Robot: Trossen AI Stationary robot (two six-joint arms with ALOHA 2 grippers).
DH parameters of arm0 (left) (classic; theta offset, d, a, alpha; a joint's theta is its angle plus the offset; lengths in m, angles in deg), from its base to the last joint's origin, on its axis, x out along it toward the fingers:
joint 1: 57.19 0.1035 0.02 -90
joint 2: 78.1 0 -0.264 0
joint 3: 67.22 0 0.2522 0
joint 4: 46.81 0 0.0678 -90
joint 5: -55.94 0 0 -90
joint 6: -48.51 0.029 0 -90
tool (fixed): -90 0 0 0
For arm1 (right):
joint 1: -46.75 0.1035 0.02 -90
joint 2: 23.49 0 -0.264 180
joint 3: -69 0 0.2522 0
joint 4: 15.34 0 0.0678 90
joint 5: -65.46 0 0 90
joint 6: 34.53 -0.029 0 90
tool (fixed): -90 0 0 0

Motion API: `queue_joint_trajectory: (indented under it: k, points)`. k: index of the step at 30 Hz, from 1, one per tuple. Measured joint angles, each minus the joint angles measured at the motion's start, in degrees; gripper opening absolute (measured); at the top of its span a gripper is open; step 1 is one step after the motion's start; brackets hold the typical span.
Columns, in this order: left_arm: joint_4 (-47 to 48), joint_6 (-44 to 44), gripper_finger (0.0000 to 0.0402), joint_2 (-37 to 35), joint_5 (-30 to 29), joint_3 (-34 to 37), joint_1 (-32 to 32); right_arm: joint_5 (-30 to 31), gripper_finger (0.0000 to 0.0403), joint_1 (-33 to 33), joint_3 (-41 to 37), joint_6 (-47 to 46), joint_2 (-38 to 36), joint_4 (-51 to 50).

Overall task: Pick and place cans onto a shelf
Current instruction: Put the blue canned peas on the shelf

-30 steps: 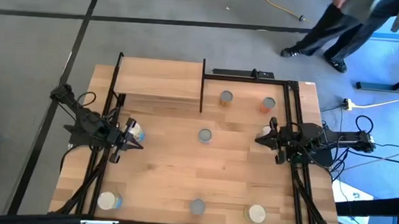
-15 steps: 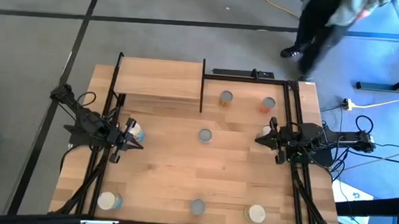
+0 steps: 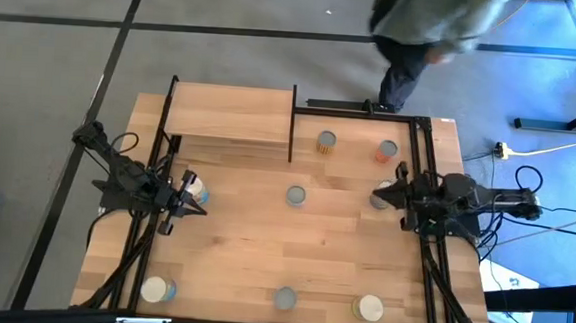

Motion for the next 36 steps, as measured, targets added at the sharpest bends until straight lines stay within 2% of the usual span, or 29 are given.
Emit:
queue_joint_trajectory:
  k: [6,10,13,21,25,29,32,36]
  points:
    - [0.0,0.0,0.0000,0.0,0.0,0.0,0.0,10.2,0.0017,0.0,10.8,-1.6,5.6,-12.8]
    - [0.0,0.0,0.0000,0.0,0.0,0.0,0.0,15.1,0.0016,0.0,19.3,-4.9,13.5,-19.4]
    - [0.0,0.0,0.0000,0.0,0.0,0.0,0.0,16.2,0.0006,0.0,25.8,-6.9,20.1,-24.7]
    - [0.0,0.0,0.0000,0.0,0.1,0.0,0.0,14.4,0.0004,0.0,43.4,-19.3,34.8,-44.6]
    - [-0.6,0.0,0.0000,0.0,-0.4,0.1,0.0,11.6,0.0003,0.0,51.3,-21.2,39.3,-51.5]
    - [-7.2,-4.1,0.0000,0.0,-5.9,0.0,0.0,7.8,0.0002,0.0,58.6,-22.3,42.8,-57.3]
    - [-7.1,-9.8,0.0000,0.0,-9.1,-1.4,0.0,6.0,0.0002,0.0,63.2,-24.5,45.5,-64.0]
    - [-6.7,-10.7,0.0000,1.0,-12.2,-4.4,0.0,3.0,0.0002,0.0,67.4,-27.8,48.8,-72.4]
